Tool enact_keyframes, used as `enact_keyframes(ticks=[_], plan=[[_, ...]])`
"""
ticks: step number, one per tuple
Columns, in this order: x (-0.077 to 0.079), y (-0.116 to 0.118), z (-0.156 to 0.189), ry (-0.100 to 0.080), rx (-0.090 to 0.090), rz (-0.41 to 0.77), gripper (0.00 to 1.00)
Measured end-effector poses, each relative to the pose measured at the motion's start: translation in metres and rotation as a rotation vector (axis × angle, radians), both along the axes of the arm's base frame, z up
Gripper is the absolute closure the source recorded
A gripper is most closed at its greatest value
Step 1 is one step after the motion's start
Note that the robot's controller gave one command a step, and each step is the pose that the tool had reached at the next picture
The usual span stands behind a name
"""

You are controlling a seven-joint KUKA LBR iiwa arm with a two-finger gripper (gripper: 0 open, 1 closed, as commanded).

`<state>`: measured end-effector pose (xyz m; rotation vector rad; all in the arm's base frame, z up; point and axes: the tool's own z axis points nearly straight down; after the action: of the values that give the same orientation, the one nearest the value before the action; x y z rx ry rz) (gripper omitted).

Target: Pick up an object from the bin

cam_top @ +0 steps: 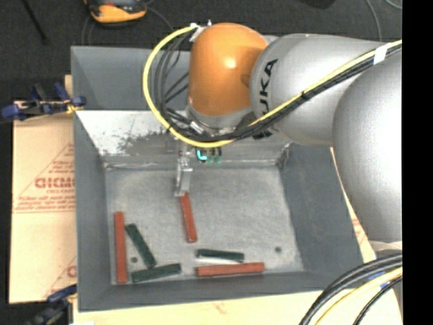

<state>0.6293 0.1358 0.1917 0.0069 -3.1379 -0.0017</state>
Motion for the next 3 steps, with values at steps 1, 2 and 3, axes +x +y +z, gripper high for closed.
enact_keyframes(ticks=[1,2,3], plan=[[0.000,0.000,0.002,-0.002,0.000,-0.001,0.00],[0.004,0.012,-0.035,-0.017,0.002,0.001,0.00],[-0.006,-0.003,-0.086,-0.009,0.000,0.198,0.00]])
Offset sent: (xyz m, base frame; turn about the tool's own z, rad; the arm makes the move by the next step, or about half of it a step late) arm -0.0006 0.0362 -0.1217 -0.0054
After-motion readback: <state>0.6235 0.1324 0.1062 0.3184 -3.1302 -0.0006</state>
